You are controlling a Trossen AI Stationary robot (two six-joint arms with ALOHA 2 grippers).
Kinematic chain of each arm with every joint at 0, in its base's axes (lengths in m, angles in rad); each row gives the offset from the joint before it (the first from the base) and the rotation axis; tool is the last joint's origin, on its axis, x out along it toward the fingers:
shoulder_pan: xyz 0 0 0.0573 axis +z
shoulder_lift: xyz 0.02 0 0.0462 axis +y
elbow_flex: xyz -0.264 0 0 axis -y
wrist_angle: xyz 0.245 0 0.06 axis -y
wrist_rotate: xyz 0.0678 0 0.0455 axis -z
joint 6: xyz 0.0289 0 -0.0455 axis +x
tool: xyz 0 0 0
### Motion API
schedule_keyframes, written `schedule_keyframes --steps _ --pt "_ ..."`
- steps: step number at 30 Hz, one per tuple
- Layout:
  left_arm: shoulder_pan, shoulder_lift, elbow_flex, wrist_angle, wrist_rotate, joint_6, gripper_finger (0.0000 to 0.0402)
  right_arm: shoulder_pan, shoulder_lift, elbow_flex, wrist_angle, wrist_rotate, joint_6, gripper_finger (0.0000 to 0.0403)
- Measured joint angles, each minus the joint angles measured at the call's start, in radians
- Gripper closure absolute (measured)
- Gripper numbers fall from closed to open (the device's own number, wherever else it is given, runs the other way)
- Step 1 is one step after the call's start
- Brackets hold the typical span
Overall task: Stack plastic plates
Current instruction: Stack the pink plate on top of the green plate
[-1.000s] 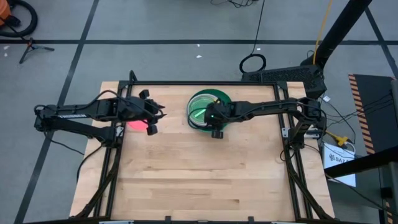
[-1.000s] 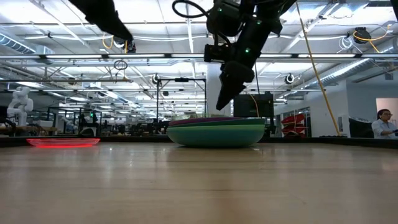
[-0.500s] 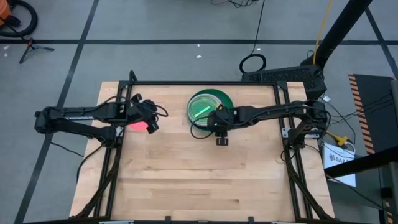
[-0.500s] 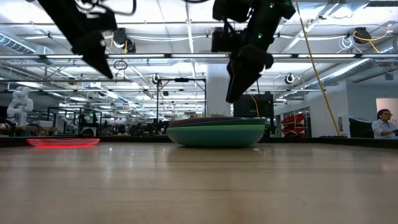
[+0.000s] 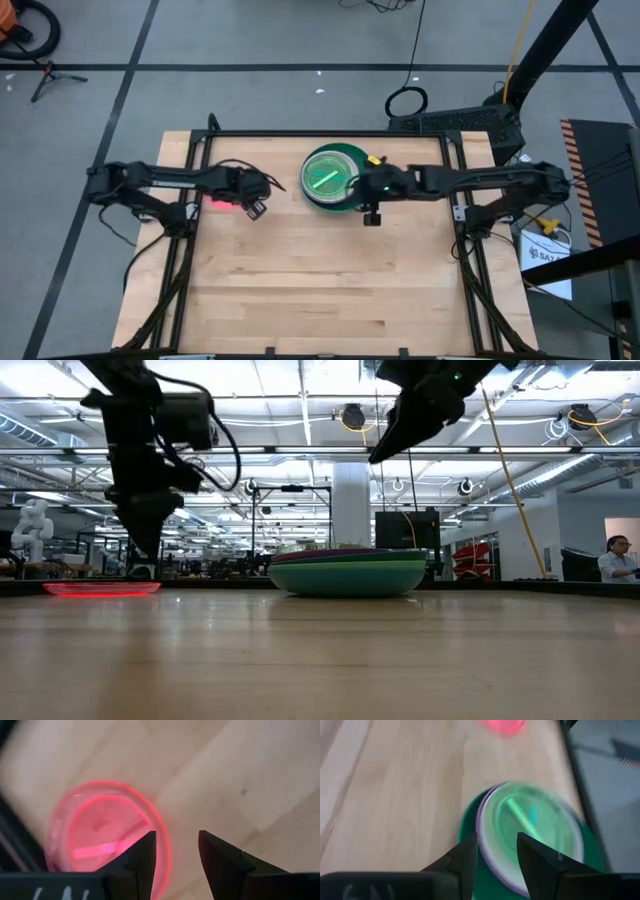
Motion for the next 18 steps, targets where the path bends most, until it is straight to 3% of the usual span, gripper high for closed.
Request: schedule_keyframes --steps 8,18 --pt "0.006 0.13 0.0 -0.003 0.024 -0.082 0.0248 -0.018 -0.134 -0.089 0.087 0.0 -0.032 0.0273" --pt "0.068 0.149 -0.045 0.056 0.016 -0.076 0.0248 -0.019 -0.162 -0.128 0.1 0.0 -0.023 0.0273"
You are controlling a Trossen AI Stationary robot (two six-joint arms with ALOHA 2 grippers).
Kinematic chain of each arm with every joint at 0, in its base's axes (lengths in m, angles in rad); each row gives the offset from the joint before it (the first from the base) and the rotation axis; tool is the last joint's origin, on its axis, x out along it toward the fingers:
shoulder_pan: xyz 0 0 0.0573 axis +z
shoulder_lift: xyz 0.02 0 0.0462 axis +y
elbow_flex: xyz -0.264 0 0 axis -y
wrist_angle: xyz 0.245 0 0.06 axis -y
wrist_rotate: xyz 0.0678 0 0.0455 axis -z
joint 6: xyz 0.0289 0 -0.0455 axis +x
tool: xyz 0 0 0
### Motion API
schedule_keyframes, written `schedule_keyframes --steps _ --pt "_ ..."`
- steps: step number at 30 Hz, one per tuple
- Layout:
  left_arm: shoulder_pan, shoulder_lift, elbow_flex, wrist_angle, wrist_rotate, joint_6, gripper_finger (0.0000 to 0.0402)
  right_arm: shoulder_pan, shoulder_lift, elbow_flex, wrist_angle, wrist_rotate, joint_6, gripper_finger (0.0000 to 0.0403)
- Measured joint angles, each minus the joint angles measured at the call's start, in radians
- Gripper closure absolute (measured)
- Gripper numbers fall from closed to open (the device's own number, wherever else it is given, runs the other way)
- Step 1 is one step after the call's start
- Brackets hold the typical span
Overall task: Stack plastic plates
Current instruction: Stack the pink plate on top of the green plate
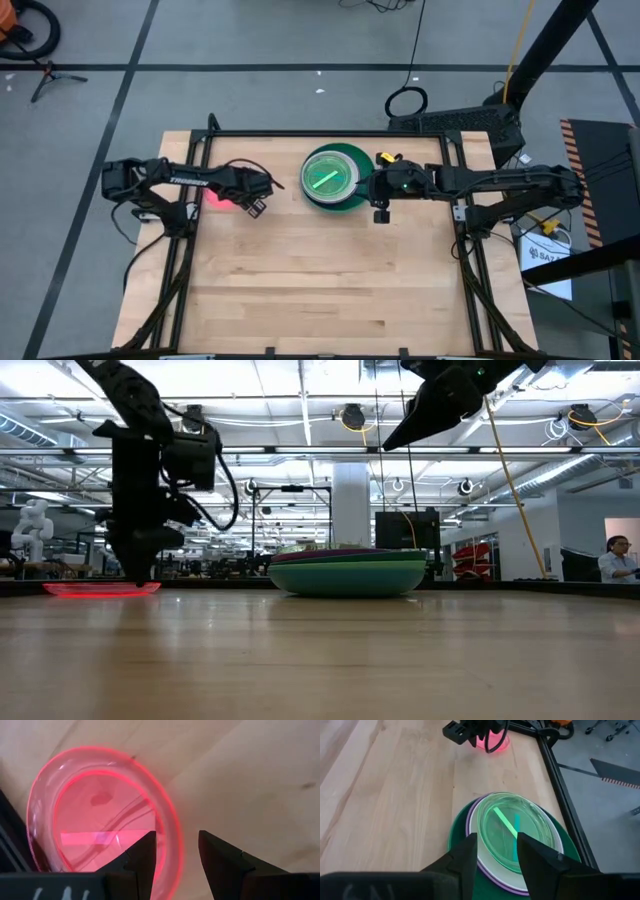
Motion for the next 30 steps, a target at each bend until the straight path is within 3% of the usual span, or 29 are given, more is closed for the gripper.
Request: schedule_keyframes --steps 14,30 --pt "0.058 -0.003 -0.079 0.108 -0.003 0.03 0.0251 0.0 0.0 0.0 0.002 0.0 0.016 0.0273" --pt "-0.031 -0.001 -0.067 0.096 -0.022 -0.021 0.0393 0.0 0.0 0.0 -0.004 0.0 0.013 0.0273"
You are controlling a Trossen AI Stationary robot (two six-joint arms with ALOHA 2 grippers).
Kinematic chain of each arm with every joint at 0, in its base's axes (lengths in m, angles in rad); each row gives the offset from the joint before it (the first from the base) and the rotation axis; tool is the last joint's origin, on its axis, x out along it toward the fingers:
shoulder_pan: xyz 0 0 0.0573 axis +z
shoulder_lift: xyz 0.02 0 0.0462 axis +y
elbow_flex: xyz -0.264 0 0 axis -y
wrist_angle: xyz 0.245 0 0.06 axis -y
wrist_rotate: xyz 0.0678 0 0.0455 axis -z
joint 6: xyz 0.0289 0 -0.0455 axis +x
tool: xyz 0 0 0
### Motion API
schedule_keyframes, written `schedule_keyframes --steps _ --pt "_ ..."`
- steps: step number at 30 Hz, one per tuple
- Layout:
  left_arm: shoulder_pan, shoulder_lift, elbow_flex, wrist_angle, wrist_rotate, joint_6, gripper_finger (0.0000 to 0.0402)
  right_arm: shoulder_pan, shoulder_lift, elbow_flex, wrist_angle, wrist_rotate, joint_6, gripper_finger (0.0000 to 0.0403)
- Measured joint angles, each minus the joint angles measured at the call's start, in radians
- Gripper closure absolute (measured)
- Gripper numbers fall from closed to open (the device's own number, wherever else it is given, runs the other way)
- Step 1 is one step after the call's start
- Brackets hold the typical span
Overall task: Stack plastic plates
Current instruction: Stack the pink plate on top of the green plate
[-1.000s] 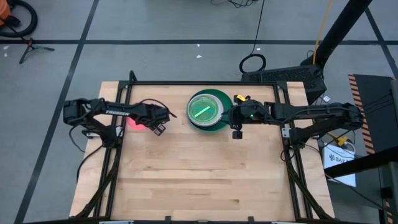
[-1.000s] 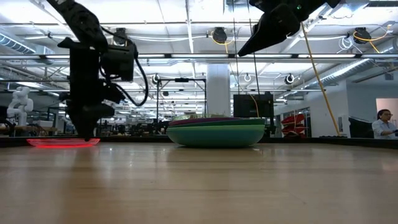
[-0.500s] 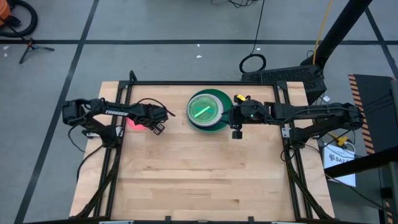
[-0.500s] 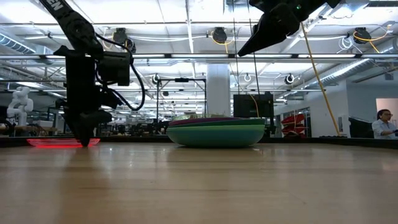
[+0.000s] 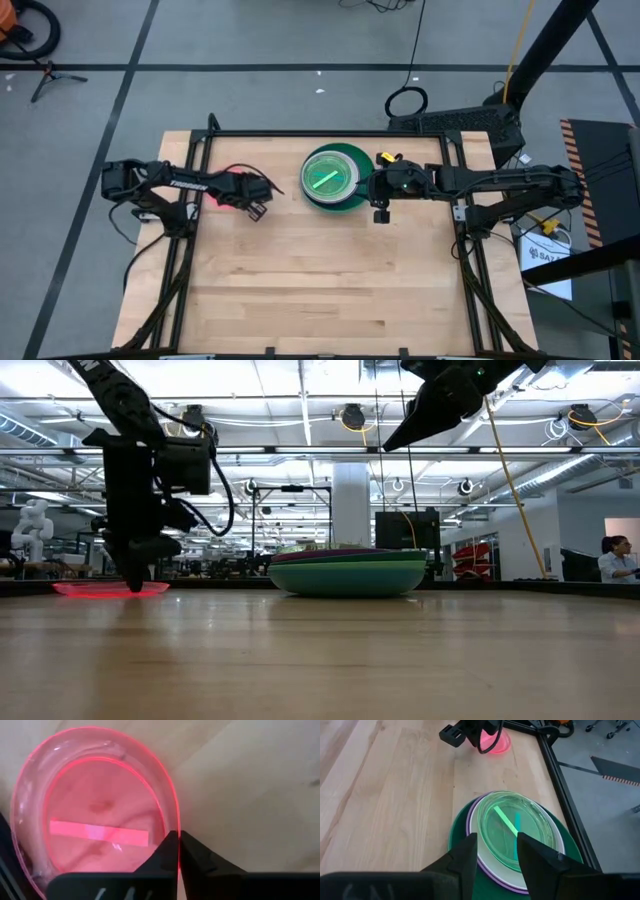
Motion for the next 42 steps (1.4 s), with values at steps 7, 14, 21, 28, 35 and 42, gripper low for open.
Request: schedule_keyframes --steps 7,14,21,28,35,42 --pt "-0.06 0.0 0.081 -0.096 -0.057 0.007 0.0395 0.0 0.0 0.0 -0.001 0.0 -0.001 0.0273" --pt "-0.116 -0.001 0.223 -0.233 -0.147 0.049 0.0395 0.0 0.0 0.0 -0.002 0.0 -0.005 0.0273" --pt "-0.182 -0.002 0.358 -0.175 -0.181 0.333 0.0395 0.0 -0.007 0.0 -0.036 0.0 -0.013 0.0273" --pt "-0.246 -0.001 0.417 0.039 -0.153 0.636 0.0396 0.0 -0.063 0.0 -0.072 0.0 0.001 0.0273" --pt "-0.249 0.029 0.419 0.359 -0.017 0.786 0.0396 0.019 -0.119 0.0 -0.102 -0.001 0.029 0.0273" --pt "-0.247 0.126 0.417 0.494 0.031 0.83 0.0396 0.04 -0.118 0.0 -0.101 -0.002 0.024 0.0273"
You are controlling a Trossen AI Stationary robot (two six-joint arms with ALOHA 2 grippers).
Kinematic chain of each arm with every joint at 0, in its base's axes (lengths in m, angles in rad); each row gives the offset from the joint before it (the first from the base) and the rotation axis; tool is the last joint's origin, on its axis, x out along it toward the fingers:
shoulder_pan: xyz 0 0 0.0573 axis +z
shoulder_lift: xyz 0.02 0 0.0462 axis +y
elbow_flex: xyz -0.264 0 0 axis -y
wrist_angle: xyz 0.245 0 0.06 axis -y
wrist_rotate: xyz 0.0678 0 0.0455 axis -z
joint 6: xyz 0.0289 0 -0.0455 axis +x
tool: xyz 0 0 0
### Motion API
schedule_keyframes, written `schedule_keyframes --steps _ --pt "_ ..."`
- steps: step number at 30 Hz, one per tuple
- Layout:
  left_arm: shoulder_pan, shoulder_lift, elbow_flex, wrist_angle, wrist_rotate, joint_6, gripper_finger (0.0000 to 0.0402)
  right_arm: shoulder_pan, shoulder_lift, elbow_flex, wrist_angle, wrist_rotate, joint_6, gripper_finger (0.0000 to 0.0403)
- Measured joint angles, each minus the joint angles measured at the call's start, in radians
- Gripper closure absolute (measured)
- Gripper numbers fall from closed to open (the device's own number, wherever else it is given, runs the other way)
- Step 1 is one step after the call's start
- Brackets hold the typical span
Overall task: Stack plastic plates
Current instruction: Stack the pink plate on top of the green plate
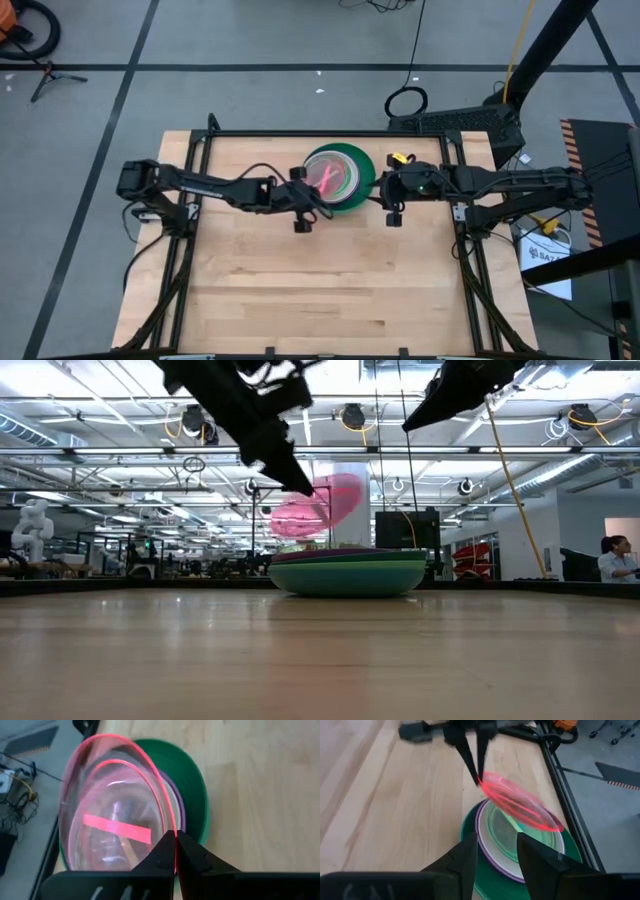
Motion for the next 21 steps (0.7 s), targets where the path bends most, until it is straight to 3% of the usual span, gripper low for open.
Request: schedule_keyframes --steps 21 --pt "0.042 0.059 0.005 0.037 -0.001 -0.023 0.0365 0.0 0.001 0.0 -0.006 0.001 -0.002 0.0273"
